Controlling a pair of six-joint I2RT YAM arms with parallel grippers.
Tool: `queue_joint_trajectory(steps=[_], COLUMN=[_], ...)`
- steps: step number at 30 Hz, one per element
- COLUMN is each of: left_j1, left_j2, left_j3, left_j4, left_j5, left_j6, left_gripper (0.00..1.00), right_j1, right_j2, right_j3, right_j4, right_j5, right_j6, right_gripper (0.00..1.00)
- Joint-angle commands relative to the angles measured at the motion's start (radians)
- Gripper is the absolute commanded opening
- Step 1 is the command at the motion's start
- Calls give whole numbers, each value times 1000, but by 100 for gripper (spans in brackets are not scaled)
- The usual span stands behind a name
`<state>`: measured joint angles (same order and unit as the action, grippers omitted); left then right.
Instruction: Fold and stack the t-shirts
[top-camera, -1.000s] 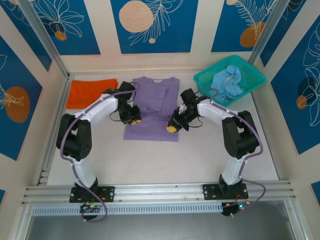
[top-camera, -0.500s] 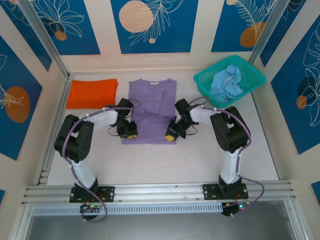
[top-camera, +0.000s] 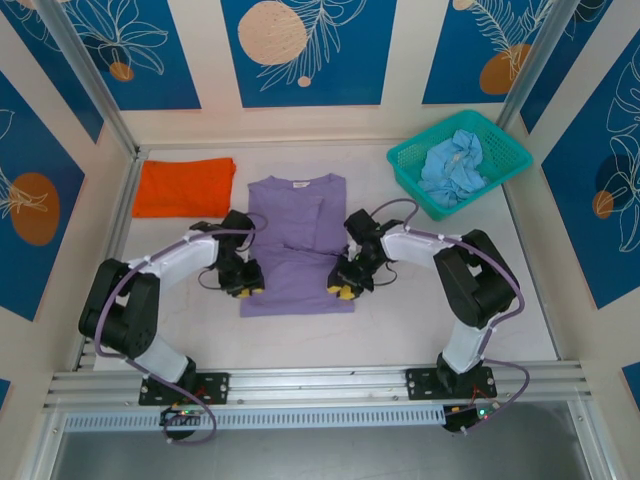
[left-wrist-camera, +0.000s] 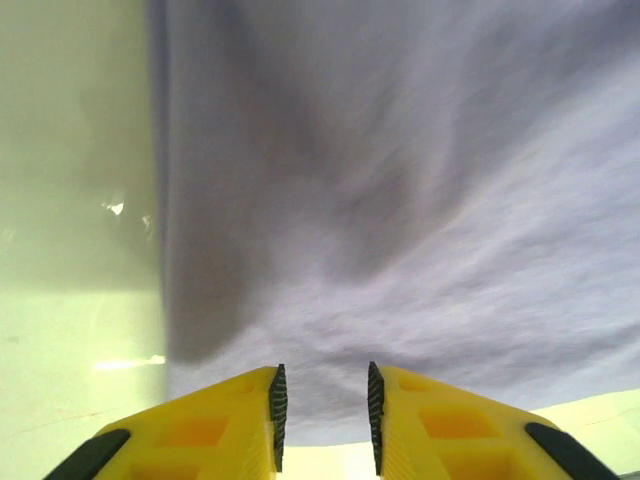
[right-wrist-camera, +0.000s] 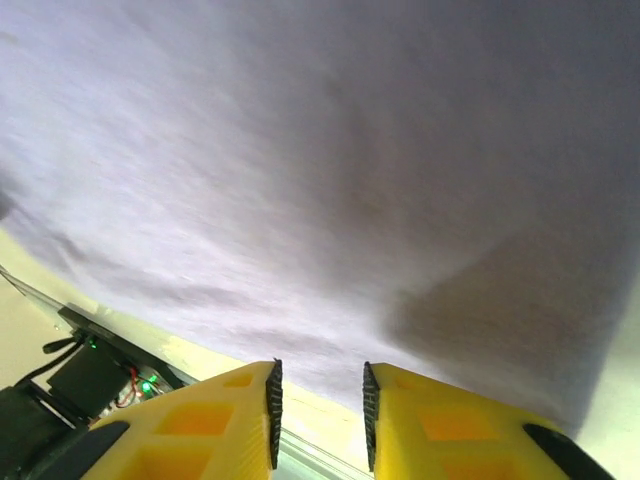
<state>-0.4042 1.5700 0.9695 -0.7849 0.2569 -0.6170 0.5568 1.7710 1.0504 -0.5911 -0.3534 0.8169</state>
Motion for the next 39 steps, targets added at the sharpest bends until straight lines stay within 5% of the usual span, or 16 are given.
queue_joint_trajectory(steps=[1, 15, 23, 30, 35, 39], left_j1=[2, 87, 128, 20, -95, -164], left_j2=[62, 360, 328, 226, 314, 430], left_j3=[75, 368, 420, 470, 533, 600], left_j4=[40, 47, -5, 35, 107, 95], left_j5=[36, -43, -72, -13, 198, 253], left_j6=[17, 24, 2, 18, 39, 63], left_gripper=[30, 31, 32, 35, 18, 12], right_j1=[-37, -199, -244, -216, -224, -234], right_j2=[57, 367, 329, 252, 298, 349], right_j3=[83, 472, 483, 452, 440, 457], right_j4=[-42, -227, -239, -133, -99, -92], right_j5=[26, -11, -57, -90, -140, -164], right_j6=[-27, -6, 25, 0, 27, 33], right_gripper=[31, 28, 34, 31, 14, 8])
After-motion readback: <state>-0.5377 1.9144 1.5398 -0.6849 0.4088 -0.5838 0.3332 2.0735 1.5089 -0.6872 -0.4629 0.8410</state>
